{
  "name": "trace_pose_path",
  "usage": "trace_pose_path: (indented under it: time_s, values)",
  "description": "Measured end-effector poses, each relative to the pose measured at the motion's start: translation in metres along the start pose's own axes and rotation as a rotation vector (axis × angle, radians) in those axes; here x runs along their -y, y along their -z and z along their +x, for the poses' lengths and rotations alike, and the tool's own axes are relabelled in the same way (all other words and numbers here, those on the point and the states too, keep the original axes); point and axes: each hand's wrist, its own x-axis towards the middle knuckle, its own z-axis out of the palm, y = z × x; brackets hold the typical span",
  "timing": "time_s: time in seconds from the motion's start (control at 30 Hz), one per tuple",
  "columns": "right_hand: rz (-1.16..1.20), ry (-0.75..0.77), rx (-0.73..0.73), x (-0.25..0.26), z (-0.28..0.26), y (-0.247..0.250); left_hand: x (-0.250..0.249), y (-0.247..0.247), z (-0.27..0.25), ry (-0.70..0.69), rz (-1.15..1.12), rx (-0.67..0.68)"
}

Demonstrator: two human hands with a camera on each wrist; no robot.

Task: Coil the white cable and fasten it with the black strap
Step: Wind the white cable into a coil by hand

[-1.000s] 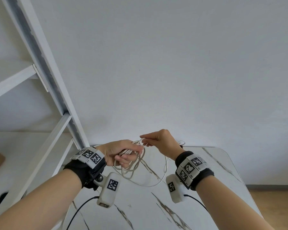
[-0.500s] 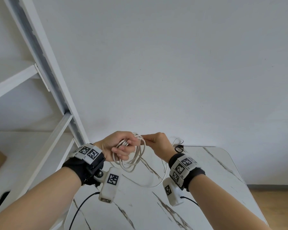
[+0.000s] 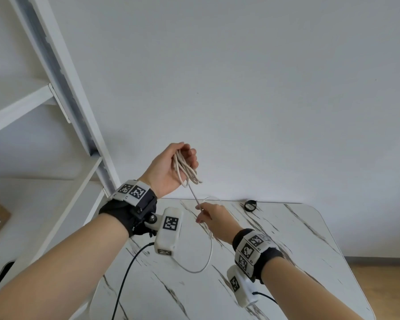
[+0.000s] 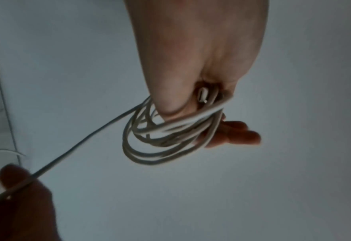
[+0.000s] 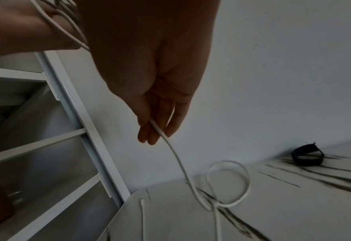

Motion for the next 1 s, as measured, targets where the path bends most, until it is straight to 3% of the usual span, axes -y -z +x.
trace_pose_path:
  time_s: [0.23, 0.37, 0.57, 0.8, 0.93, 1.0]
  values:
    - [0.02, -0.049, -0.011, -0.012, -0.005, 0.001, -0.006, 0.003, 0.013, -0.092, 0.094, -0.114]
    - [-0.001, 0.045, -0.039, -0.006, -0.006, 0.007, 0.001, 0.009, 0.018, -0.126, 0.244, -0.145]
    - [-0.036, 0.242, -0.219, 0.009, -0.004, 0.019, 0.018, 0.029, 0.024, -0.173, 0.532, -0.204]
    - [-0.064, 0.382, -0.229, 0.033, -0.006, 0.033, 0.034, 0.041, 0.018, -0.067, 0.828, -0.227]
    - [0.043, 0.371, -0.232, 0.04, -0.008, 0.042, 0.037, 0.044, 0.013, 0.075, 1.063, -0.084]
    - [0.072, 0.34, -0.237, 0.04, -0.007, 0.049, 0.038, 0.042, 0.008, 0.156, 1.066, -0.07]
